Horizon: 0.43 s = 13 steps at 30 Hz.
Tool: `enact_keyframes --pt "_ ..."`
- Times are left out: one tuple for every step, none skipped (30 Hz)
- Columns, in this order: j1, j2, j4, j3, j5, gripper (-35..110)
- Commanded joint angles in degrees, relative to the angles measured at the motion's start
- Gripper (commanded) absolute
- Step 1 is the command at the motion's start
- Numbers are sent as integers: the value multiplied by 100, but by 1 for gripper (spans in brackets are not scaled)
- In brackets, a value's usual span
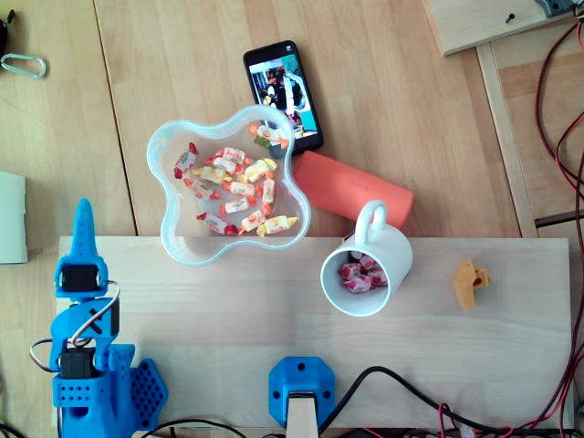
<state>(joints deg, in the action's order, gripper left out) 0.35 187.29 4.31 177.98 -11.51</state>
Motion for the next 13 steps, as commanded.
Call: enact_keyframes --pt "-62 272 -185 211 694 11" --pt "-70 281 -193 211 1002 11" --pt "-79 281 -193 211 1248 11" --pt "-88 281 -211 220 1494 11" --pt "-88 290 -229 220 1696 11" --pt "-88 290 -229 220 1837 11" --pt "-88 290 -229 220 1890 11" --pt "-88 290 -229 220 1890 11" --pt "-88 290 -229 220 1863 11" --pt "-88 290 -220 220 1819 11" --pt "-88 290 -202 220 1767 11" --pt "-88 290 -185 220 1696 11" --pt "-88 281 -167 220 1626 11"
